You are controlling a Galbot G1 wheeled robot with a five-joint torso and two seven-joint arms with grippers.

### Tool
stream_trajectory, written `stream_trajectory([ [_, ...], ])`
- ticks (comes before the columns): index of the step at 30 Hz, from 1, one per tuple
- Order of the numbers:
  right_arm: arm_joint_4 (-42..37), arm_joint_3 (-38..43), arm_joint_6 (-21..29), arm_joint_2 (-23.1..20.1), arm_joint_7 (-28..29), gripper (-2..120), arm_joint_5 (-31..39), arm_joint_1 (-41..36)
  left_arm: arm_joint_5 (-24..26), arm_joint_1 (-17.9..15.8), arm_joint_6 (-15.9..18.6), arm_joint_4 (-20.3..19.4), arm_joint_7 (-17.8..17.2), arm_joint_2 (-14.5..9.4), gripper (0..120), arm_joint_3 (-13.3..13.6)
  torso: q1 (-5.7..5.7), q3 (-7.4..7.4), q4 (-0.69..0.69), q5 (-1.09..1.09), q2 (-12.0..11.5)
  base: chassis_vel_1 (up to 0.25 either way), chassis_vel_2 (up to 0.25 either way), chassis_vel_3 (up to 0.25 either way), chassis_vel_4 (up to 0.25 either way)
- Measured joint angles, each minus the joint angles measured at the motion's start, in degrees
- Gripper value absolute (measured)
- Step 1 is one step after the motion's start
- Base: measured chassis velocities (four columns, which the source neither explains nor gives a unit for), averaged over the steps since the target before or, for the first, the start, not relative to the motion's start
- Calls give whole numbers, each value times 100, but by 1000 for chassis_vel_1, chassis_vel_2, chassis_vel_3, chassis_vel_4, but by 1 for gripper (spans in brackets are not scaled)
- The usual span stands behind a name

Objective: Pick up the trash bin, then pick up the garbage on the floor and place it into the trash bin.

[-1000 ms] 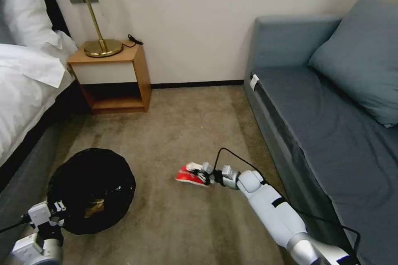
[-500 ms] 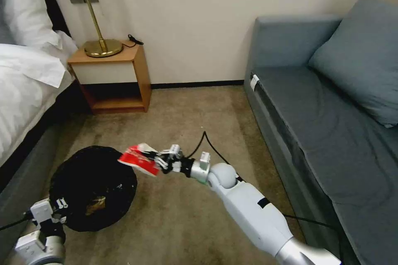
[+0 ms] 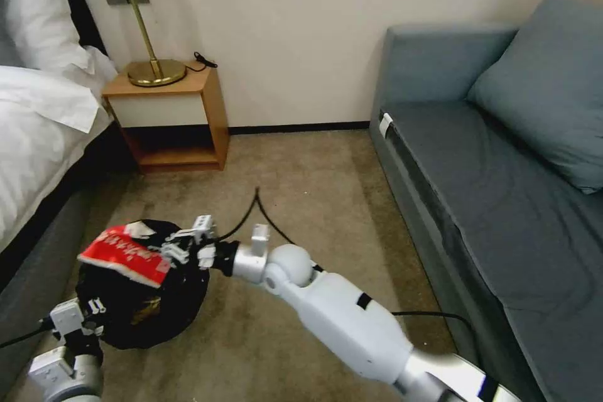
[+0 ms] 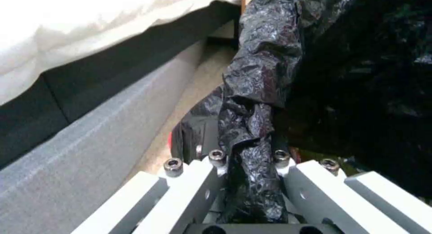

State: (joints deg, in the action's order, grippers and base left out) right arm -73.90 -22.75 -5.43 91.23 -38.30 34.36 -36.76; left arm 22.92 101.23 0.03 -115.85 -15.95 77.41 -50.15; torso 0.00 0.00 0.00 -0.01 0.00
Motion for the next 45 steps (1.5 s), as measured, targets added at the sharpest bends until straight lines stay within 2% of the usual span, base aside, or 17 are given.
stream_trajectory([
  [8, 763, 38, -236, 106, 209, 0, -242, -29, 22, 98, 13, -146, 9, 67, 3, 5, 0, 0, -1, 0, 0, 0, 0, 0, 0],
  [14, 812, 31, -373, 103, 239, 3, -352, -99, 39, 80, 8, -101, 33, 69, 3, 11, 0, 0, 0, 0, 0, 0, 0, 0, 0],
  [17, 766, 34, -446, 98, 283, 16, -442, -196, 41, 23, 26, -68, 35, 77, 3, 28, 0, 0, -1, 0, 0, 0, 0, 0, 0],
  [19, 751, 34, -459, 98, 291, 17, -464, -214, 42, 12, 33, -67, 36, 87, 3, 36, 0, 0, -1, 1, 0, 0, 0, 0, 0],
  [22, 741, 40, -510, 94, 302, 34, -591, -279, 29, 5, 52, -67, 39, 165, 3, 51, 0, 0, -1, 1, 0, 0, 0, 0, 0],
  [23, 741, 40, -510, 94, 302, 34, -591, -279, 29, 5, 52, -67, 39, 165, 3, 51, 0, 0, -1, 1, 0, 0, 0, 0, 0],
  [27, 659, 116, -541, 92, 307, 52, -618, -330, 10, 76, 42, -70, 53, 220, 3, 33, 0, 0, 0, 0, 0, 0, 0, 0, 0],
  [28, 659, 116, -541, 92, 307, 52, -618, -330, 10, 76, 42, -70, 53, 220, 3, 33, 0, 0, 0, 0, 0, 0, 0, 0, 0],
  [30, 564, 205, -557, 87, 318, 60, -621, -377, 23, 92, 31, -70, 53, 224, 3, 13, 0, 0, 0, 1, 0, 0, 0, 0, 0],
  [33, 309, 555, -575, 13, 354, 76, -602, -520, 283, 110, 42, -107, 7, 232, 3, 4, 0, 0, 0, 1, 0, 0, 0, 0, 0],
  [34, 309, 555, -575, 13, 354, 76, -602, -520, 283, 110, 42, -107, 7, 232, 3, 4, 0, 0, 0, 1, 0, 0, 0, 0, 0],
  [38, 288, 1145, -706, -80, 382, 93, -591, -647, 673, 110, 55, -122, -77, 271, 3, 27, 0, 0, -1, 2, 0, 0, 0, 0, 0],
  [40, 295, 1256, -723, -102, 386, 96, -555, -665, 772, 108, 61, -122, -99, 277, 3, 27, 0, 0, -1, 2, 0, 0, 0, 0, 0],
  [43, 328, 1777, -783, -178, 388, 99, -365, -711, 1668, 67, 284, -131, -332, 302, 3, 11, 0, 0, 0, 2, 0, 0, 0, 0, 0],
  [45, 333, 1820, -786, -183, 388, 100, -348, -714, 1795, 49, 325, -132, -371, 314, 3, 6, 0, 0, -1, 2, 0, 0, 0, 0, 0],
])
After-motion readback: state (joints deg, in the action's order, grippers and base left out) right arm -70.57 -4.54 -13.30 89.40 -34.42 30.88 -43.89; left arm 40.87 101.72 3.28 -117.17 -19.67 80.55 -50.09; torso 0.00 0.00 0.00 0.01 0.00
